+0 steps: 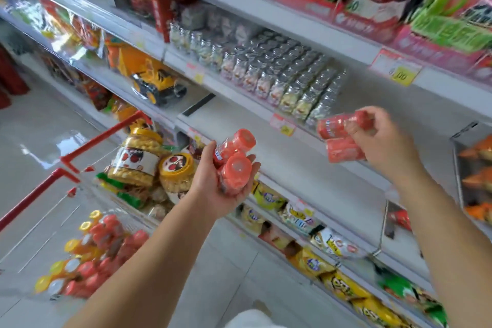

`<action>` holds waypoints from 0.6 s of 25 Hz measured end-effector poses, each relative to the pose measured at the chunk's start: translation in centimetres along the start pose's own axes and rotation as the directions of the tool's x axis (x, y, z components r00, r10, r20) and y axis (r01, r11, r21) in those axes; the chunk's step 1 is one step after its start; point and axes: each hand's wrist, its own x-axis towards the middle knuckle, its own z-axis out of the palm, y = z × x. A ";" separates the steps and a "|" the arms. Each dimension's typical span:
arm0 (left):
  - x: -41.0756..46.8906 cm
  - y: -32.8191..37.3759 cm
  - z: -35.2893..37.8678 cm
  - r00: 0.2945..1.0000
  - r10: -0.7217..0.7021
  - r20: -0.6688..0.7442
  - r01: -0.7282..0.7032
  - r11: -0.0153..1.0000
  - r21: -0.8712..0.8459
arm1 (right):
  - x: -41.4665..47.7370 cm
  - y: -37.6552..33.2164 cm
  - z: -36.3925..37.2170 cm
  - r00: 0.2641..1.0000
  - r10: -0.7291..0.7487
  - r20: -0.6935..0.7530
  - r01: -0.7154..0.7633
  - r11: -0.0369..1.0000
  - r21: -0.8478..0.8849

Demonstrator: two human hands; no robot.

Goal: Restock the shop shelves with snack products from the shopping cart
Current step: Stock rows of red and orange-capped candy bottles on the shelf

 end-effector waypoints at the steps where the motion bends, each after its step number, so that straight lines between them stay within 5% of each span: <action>1: 0.8 -0.8 1.0 1.000 -0.002 -0.009 0.002 1.000 -0.016 | 2.0 1.0 -1.2 0.999 -0.003 0.035 0.007 0.993 -0.120; 6: 4.2 -4.2 5.1 0.999 -0.020 -0.048 0.015 0.995 -0.096 | 10.5 4.2 -1.9 0.948 -0.035 0.317 0.172 0.894 -0.413; 10: 5.8 -5.5 6.8 0.995 -0.023 -0.097 0.013 0.995 -0.097 | 13.5 4.4 -0.3 0.873 -0.059 0.484 0.279 0.875 -0.395; 15: 7.6 -4.9 7.9 0.994 -0.071 -0.083 0.068 0.997 -0.030 | 14.6 4.8 0.4 0.849 -0.042 0.527 0.248 0.912 -0.327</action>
